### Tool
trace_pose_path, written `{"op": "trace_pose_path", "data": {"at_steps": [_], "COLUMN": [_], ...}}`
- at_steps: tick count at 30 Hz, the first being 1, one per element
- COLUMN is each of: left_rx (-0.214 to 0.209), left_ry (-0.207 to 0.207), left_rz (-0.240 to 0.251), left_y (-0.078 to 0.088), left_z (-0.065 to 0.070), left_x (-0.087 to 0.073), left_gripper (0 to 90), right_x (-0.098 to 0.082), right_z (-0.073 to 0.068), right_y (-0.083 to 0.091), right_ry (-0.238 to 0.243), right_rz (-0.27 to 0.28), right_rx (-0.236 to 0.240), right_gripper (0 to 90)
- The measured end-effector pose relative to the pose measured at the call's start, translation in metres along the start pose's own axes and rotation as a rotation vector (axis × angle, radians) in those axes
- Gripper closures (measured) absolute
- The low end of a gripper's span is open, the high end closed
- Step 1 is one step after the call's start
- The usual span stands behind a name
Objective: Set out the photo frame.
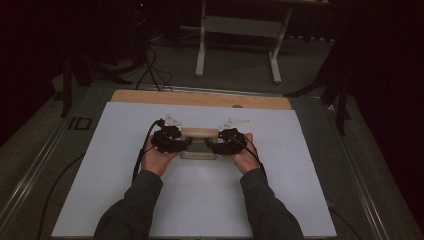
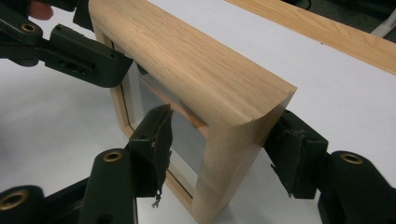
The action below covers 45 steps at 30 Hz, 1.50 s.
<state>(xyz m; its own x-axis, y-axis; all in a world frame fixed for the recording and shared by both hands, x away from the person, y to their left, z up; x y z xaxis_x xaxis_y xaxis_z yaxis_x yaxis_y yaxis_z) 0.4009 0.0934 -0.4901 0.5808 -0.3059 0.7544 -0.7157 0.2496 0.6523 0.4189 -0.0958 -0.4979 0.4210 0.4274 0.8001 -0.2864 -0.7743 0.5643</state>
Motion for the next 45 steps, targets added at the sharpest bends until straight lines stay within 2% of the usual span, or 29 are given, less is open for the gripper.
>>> {"op": "trace_pose_path", "data": {"at_steps": [6,18,32,45], "left_rx": [0.002,-0.005,-0.008,-0.003], "left_ry": [0.028,0.062,0.076,0.078], "left_rz": [-0.002,0.0,-0.015,-0.023], "left_y": [-0.002,-0.005,-0.009,-0.007], "left_z": [0.0,-0.002,-0.005,-0.008], "left_x": [0.001,0.001,-0.001,-0.002], "left_gripper": [47.2,45.7,43.3,41.1], "right_x": [0.001,0.002,0.0,-0.005], "right_z": [0.005,0.007,0.01,0.013], "right_y": [0.0,0.002,0.002,0.01], "right_ry": [-0.023,-0.027,-0.04,-0.046], "right_rz": [0.011,0.013,0.009,0.012], "right_rx": [0.007,0.005,-0.007,-0.014], "right_gripper": [43.9,42.8,40.1,40.0]}}
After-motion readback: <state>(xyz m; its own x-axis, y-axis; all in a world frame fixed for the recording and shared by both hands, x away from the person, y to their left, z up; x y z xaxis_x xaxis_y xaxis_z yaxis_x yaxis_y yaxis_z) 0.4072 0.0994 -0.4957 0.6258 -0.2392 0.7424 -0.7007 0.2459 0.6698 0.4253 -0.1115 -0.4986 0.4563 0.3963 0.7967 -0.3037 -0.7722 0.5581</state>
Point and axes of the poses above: each handheld gripper's, and its own axes: y roughly backward along the jaws, x roughly out of its top, z roughly to its right, the point moved 4 cm from there along -y, roughly forward along the jaws, and after that the axes turned 15 degrees about x, right-handed, at the moved point
